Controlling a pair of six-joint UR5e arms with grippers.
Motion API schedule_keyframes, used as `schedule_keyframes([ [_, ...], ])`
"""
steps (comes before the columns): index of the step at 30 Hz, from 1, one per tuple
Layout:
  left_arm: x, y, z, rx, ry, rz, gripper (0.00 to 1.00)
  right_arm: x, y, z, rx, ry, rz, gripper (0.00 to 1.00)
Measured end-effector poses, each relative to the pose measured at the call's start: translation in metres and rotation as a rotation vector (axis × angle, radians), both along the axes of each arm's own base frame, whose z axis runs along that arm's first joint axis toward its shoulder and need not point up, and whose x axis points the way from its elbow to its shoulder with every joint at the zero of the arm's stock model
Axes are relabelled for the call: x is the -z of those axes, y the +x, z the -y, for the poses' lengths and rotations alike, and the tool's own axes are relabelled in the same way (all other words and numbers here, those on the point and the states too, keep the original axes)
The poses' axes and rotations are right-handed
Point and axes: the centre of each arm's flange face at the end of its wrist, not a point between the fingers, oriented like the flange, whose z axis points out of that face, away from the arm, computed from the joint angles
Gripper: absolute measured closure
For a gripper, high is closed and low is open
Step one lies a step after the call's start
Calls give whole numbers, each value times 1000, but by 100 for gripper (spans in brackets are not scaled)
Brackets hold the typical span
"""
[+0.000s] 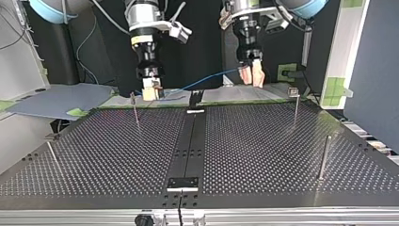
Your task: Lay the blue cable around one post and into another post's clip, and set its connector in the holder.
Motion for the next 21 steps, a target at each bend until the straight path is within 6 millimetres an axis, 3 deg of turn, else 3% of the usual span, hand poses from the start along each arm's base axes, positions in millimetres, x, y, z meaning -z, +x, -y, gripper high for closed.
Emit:
schedule_keyframes([
  [11,-15,20,-18,-20,-9,-25,0,-11,10,1,-48,-40,-50,100],
  [21,-35,26,-45,-12,-58,-24,0,2,38,11,-87,-28,-152,100],
])
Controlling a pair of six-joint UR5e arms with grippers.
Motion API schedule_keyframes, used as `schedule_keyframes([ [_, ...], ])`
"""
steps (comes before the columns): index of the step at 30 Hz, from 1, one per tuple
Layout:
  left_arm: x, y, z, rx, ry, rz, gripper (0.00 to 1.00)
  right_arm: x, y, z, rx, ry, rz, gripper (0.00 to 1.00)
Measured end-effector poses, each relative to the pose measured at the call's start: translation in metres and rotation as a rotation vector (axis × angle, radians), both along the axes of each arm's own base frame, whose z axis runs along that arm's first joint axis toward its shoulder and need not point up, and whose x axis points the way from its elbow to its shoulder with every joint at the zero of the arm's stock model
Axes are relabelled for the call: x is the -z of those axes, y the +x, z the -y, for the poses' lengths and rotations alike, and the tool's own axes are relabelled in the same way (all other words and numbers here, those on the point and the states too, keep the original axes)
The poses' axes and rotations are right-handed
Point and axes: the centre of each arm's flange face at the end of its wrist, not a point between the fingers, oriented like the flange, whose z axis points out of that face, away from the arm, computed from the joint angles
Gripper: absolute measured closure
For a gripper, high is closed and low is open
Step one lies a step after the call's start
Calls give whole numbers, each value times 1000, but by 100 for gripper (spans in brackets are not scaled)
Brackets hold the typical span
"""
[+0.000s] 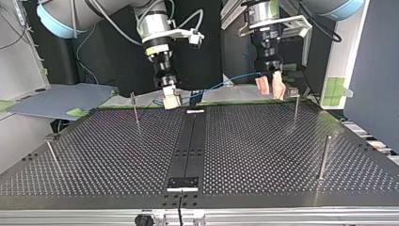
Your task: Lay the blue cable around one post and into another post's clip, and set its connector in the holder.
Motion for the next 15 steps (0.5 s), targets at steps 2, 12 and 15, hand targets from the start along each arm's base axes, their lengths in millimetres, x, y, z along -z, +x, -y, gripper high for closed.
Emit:
schedule_keyframes([
  [2,-4,3,-5,1,-2,-3,0,3,8,3,-9,4,-10,100],
  [12,-12,20,-27,2,9,-49,0,10,41,6,-64,-2,-20,100],
  [15,-16,26,-33,2,11,-62,0,6,46,3,-76,-9,-16,100],
])
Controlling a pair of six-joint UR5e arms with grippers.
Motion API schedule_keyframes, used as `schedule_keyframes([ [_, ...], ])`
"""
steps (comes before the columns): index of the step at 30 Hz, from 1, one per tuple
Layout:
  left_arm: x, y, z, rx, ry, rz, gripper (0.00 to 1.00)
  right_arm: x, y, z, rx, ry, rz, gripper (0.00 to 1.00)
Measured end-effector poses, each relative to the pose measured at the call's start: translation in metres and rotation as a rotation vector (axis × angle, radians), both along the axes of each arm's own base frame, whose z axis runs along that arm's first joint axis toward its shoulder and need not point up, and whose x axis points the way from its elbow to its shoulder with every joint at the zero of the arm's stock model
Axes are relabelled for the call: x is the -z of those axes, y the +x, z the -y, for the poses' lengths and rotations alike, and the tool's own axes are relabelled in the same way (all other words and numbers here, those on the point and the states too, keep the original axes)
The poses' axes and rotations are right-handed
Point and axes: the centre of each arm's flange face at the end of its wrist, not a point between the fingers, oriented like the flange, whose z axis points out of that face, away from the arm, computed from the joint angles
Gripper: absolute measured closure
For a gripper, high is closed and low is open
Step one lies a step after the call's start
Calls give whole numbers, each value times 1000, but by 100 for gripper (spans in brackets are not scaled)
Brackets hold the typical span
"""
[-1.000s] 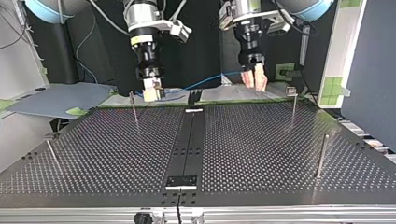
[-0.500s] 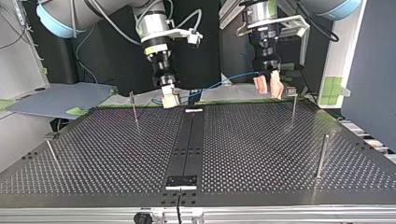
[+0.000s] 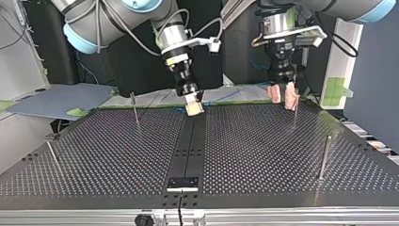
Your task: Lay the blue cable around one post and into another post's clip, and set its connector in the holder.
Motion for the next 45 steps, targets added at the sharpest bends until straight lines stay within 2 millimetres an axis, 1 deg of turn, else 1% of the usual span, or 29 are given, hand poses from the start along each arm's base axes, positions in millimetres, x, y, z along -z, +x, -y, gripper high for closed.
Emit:
schedule_keyframes([
  [8,-11,15,-17,0,12,-28,0,-11,10,-11,-25,-17,17,100],
  [11,-18,22,-24,0,18,-29,0,-15,14,-15,-34,-20,23,100],
  [26,-71,54,-63,-26,22,0,0,-13,18,-25,-41,2,22,100],
  [30,-74,60,-73,-26,11,9,0,-13,16,-23,-37,10,11,100],
  [34,-74,67,-83,-26,3,10,0,-18,17,-24,-40,8,9,100],
  [41,-70,81,-102,-38,-6,2,0,-36,22,-21,-49,-11,47,100],
  [45,-69,91,-115,-55,-27,5,0,-42,25,-20,-53,-19,70,100],
])
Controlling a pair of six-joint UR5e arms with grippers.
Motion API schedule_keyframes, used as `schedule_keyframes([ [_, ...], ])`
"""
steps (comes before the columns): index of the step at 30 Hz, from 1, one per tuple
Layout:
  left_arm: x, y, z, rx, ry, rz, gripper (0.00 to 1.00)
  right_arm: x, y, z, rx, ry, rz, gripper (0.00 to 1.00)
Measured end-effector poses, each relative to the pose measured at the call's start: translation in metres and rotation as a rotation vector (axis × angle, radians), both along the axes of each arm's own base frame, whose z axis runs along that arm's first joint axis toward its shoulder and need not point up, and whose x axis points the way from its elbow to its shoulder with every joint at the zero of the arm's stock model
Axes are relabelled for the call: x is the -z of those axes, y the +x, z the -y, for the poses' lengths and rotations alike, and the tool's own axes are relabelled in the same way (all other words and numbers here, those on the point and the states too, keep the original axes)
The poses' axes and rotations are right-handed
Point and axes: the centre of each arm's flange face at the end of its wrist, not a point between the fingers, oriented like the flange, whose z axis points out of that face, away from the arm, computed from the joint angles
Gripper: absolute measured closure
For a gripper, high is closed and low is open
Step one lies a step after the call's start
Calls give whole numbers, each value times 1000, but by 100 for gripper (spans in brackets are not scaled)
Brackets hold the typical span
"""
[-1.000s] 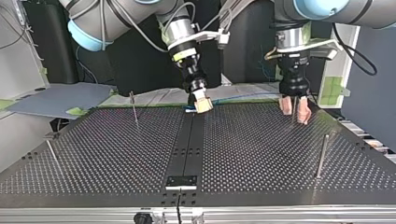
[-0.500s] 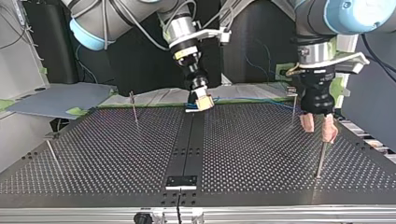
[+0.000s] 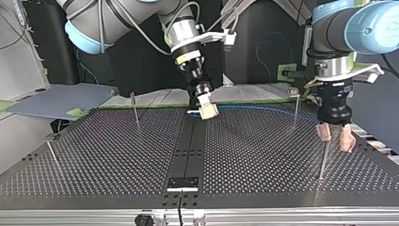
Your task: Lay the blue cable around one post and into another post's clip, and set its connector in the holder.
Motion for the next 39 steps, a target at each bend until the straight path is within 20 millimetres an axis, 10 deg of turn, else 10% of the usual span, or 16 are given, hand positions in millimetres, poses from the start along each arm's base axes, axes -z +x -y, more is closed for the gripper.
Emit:
schedule_keyframes([
  [39,26,55,-148,-85,-119,75,0,-2,53,23,-67,-16,63,100],
])
